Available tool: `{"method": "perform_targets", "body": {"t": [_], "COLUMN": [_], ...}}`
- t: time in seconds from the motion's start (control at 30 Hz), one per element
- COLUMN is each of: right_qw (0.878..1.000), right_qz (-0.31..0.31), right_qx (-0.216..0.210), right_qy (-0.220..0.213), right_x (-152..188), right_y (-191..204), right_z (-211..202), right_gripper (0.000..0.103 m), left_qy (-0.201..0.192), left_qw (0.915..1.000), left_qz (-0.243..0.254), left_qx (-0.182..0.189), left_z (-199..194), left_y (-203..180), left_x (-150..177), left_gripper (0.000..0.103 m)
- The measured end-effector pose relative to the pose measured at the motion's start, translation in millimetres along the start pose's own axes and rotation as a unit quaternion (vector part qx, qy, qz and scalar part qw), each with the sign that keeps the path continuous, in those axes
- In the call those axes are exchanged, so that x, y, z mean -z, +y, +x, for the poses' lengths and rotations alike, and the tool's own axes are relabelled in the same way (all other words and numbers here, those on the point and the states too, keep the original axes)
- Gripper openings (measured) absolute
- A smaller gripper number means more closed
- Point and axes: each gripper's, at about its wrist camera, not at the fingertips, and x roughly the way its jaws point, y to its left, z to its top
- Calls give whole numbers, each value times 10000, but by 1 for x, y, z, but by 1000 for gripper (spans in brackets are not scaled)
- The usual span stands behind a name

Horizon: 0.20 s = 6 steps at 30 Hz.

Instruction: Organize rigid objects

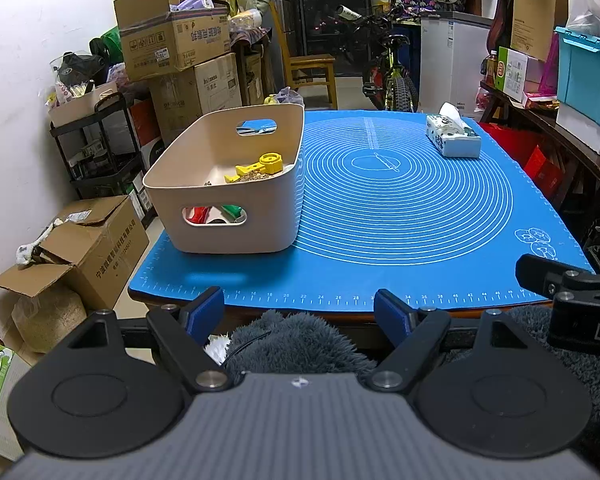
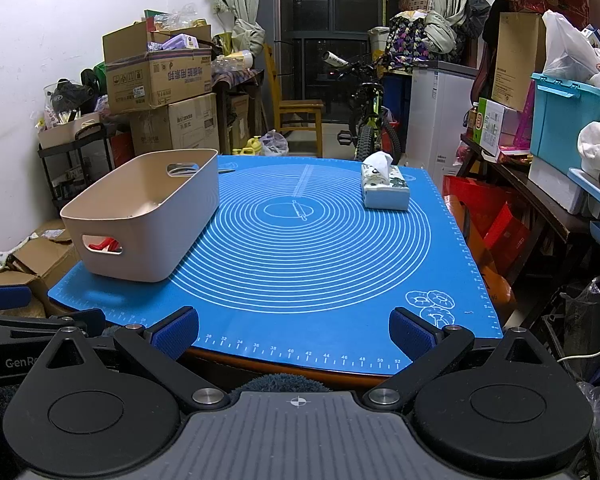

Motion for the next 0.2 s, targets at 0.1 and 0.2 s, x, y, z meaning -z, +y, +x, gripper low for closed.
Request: {"method": "perform_targets", "body": {"t": [0.1, 0.2], "right_qw": [10000, 10000], "right_qz": [6, 2], "right_qx": [1, 1], "right_qy": [0, 1], "right_x": [0, 0], "right_y": [0, 0], "right_z": [0, 0], "right_gripper": [101, 101], "left_qy": [-2, -13], "left_qw": [10000, 10000], "left_qz": [4, 2], "left_qx": [3, 7], "left_z": [0, 0], "left_y": [0, -1], "left_x": [0, 0], "left_gripper": [83, 83]}}
